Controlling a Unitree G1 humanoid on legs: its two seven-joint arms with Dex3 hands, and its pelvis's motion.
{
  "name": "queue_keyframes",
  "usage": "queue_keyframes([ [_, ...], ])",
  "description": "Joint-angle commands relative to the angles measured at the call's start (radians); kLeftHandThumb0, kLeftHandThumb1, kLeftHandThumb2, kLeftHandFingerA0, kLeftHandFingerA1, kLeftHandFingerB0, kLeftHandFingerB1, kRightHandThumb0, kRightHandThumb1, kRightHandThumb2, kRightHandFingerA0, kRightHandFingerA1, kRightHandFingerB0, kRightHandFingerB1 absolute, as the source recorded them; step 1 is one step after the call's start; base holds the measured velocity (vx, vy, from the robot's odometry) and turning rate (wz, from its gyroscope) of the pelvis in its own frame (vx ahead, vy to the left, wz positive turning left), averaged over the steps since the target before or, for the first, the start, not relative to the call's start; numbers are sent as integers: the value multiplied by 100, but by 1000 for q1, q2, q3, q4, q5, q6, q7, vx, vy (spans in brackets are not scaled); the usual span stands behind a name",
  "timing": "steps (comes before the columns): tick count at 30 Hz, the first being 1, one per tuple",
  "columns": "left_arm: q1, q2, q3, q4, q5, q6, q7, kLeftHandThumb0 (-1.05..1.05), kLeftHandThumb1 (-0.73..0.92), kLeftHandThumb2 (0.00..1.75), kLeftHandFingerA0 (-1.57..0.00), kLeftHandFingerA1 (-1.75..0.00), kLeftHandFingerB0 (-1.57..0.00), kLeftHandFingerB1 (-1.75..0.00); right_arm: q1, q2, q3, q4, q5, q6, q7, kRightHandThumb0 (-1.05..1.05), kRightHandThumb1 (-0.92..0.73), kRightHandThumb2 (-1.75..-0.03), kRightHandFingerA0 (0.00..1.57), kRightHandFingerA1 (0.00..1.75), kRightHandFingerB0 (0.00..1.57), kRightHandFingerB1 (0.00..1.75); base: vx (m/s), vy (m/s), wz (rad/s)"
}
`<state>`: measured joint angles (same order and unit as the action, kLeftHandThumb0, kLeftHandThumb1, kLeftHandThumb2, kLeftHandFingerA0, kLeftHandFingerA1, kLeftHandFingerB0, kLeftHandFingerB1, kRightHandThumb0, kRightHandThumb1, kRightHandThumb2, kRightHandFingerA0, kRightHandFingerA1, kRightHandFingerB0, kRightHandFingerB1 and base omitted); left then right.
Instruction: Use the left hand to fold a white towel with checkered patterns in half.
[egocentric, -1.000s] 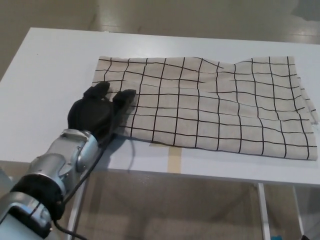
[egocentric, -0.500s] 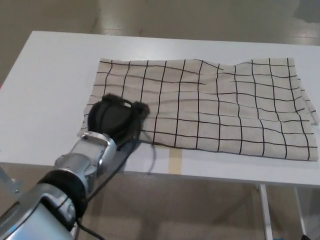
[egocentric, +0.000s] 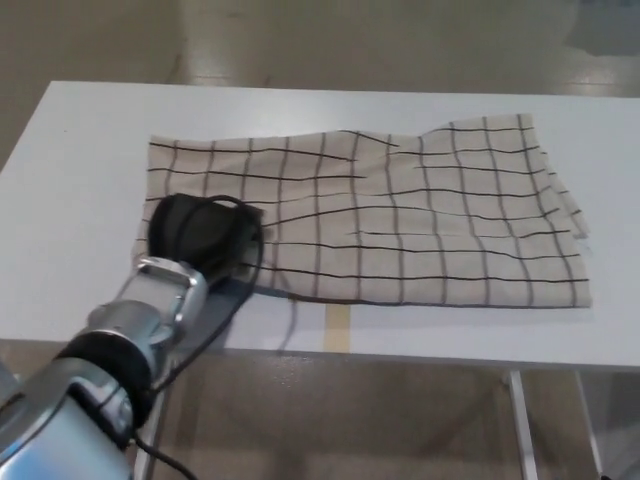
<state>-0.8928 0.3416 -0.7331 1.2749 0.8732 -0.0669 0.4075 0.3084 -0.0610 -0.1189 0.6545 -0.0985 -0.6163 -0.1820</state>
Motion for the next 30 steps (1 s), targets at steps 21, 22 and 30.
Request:
queue_keyframes([
  [21,-167,278,20,11,27,-77,44,-33,50,56,-75,-165,-95,-56,2,0,4,4,-3,9,-15,-48,-65,-90,27,53,15,46,0,0,0],
  [22,-174,278,20,9,28,-76,51,-33,51,56,-75,-164,-99,-63,1,-2,3,6,-1,7,-12,-48,-66,-91,27,53,15,46,0,0,0],
  [30,-252,261,128,-96,-42,-144,226,-18,58,52,-77,-175,-58,-175,5,-13,-1,10,-7,-9,-14,-47,-66,-90,31,56,17,47,0,0,0],
])
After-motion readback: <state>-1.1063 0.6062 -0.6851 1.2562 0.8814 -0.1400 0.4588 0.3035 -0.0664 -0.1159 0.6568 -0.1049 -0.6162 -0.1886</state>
